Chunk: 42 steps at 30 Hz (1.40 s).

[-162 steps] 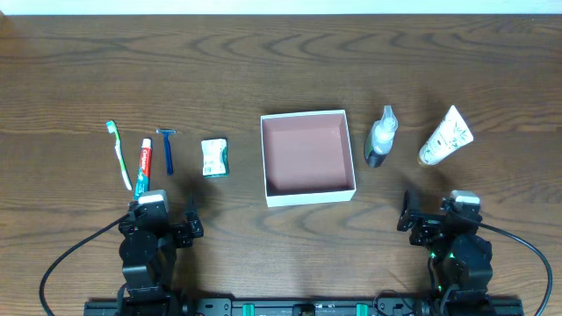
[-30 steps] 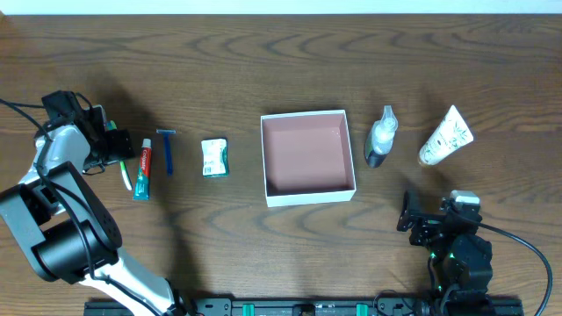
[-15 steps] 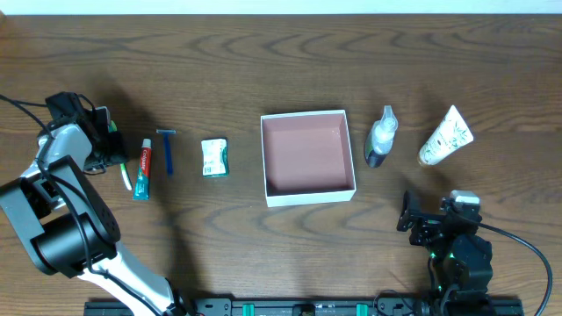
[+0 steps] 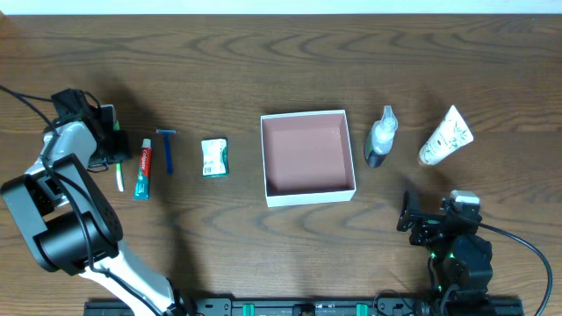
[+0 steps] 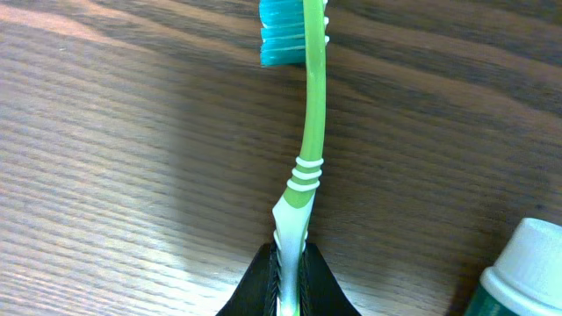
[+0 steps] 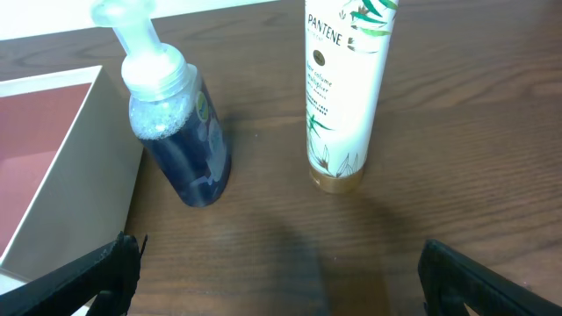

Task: Pack container
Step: 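Reach left gripper to the green toothbrush and grasp its handle, then carry the toothbrush with the left gripper over the white box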

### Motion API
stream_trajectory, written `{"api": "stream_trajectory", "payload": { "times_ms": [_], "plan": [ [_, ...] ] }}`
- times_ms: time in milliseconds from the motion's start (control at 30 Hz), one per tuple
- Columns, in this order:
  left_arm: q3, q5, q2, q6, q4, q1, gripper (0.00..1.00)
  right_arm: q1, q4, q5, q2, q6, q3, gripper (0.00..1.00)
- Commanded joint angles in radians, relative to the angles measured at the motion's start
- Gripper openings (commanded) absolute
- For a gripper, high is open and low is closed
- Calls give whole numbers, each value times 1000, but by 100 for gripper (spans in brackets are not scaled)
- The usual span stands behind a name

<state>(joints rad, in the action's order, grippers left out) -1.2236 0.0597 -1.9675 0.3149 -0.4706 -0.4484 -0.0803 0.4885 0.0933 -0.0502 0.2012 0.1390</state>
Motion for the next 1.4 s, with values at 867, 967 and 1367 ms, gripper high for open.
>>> {"api": "stream_trajectory", "payload": {
  "times_ms": [867, 967, 1367],
  "plan": [
    [-2, 94, 628, -303, -358, 349, 6, 10, 0, 0, 6, 7, -3, 99],
    [3, 94, 659, -404, -357, 483, 6, 10, 0, 0, 6, 7, -3, 98],
    [32, -8, 480, -610, -155, 876, 6, 10, 0, 0, 6, 7, -3, 99]
  ]
}}
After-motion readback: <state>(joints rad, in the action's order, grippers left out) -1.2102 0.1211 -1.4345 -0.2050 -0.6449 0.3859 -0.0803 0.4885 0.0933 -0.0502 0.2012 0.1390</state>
